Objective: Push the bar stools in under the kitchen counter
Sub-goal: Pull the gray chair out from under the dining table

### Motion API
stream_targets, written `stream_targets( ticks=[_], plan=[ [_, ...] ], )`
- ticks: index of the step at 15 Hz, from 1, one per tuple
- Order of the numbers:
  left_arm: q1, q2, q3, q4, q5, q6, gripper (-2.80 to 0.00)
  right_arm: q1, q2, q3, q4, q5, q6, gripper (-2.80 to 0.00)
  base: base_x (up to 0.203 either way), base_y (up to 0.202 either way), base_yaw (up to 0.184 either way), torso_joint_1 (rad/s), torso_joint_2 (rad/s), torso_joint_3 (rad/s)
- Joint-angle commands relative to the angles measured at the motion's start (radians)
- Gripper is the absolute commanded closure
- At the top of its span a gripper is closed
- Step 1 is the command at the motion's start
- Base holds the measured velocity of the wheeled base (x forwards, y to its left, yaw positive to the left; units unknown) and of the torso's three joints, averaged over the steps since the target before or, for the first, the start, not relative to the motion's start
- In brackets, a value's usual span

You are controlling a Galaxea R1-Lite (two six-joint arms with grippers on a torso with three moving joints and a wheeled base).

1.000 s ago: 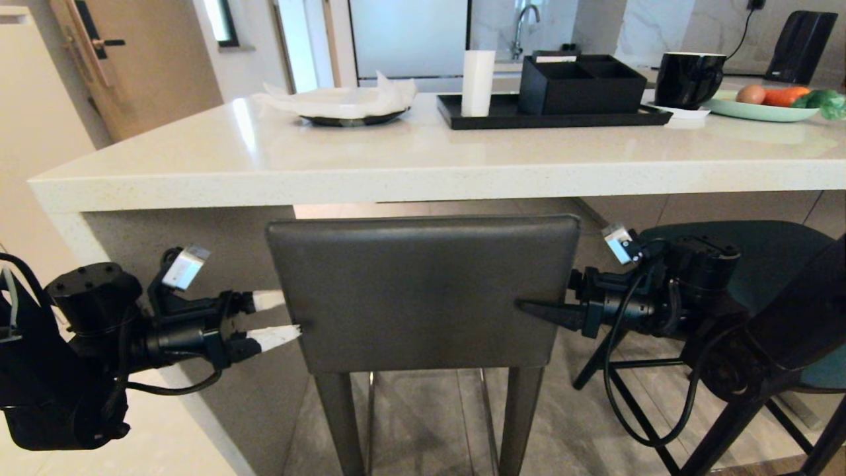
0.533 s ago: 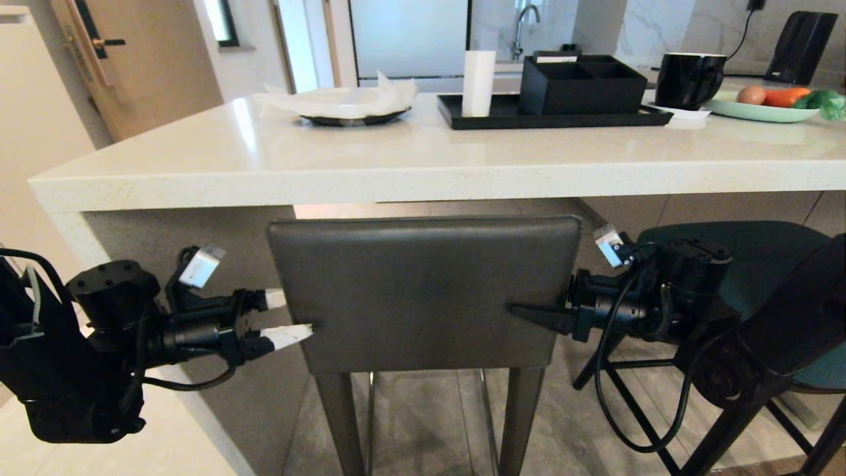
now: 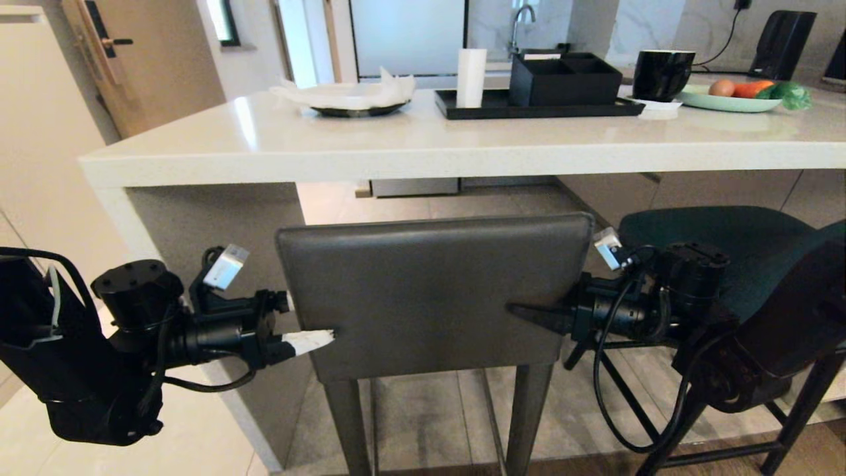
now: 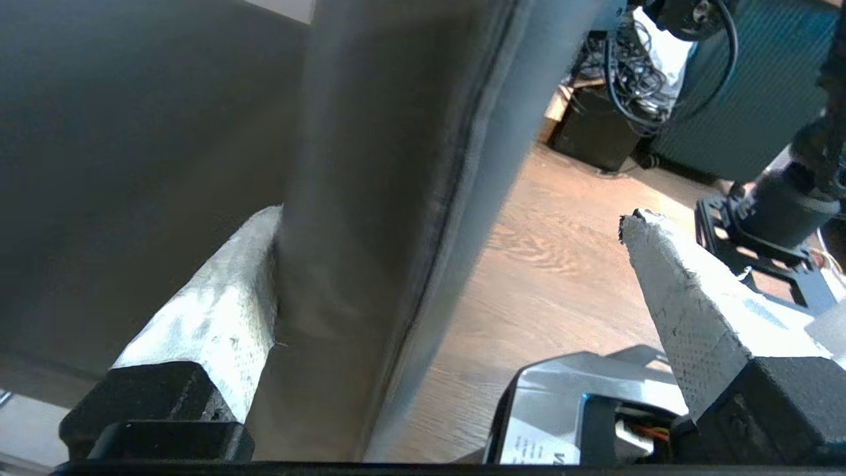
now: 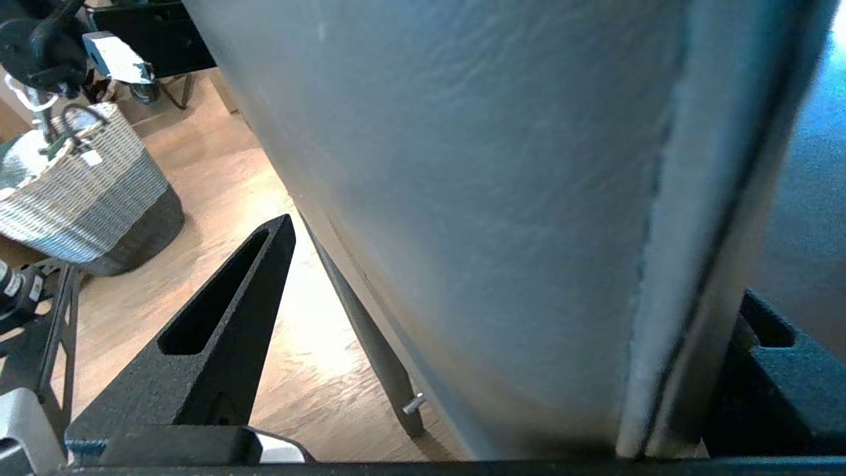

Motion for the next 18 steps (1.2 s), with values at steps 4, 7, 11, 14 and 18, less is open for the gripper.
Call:
stream_targets(
  ticks=[4,7,11,14,18],
  plan=[
    [0.0,-0.034,0.012,-0.009,-0.004,-0.004,-2.8,0.002,-0.01,-0.002,-0.007,0.005,0.002,-2.8,-0.193,0.0,-0.002,0.0,0.0,0.003],
    [0.0,-0.052,0.043,-0.009,0.005,-0.004,-2.8,0.003,-0.017,0.004,-0.009,0.003,0.002,-2.8,-0.195,0.0,-0.002,0.005,0.0,0.004],
    [0.003,-0.08,0.071,-0.009,0.01,-0.002,-2.8,0.007,-0.042,0.049,-0.046,0.003,0.012,-2.8,-0.195,0.0,0.0,0.002,0.0,0.004],
    [0.003,-0.096,0.085,-0.009,0.01,-0.002,-2.8,0.006,-0.059,0.075,-0.049,0.003,0.013,-2.8,-0.193,0.0,-0.001,0.002,0.0,0.003],
    [0.003,-0.114,0.103,-0.009,0.022,-0.002,-2.8,0.008,-0.078,0.085,-0.049,0.003,0.013,-2.8,-0.196,0.0,-0.002,0.001,0.0,0.003]
  ],
)
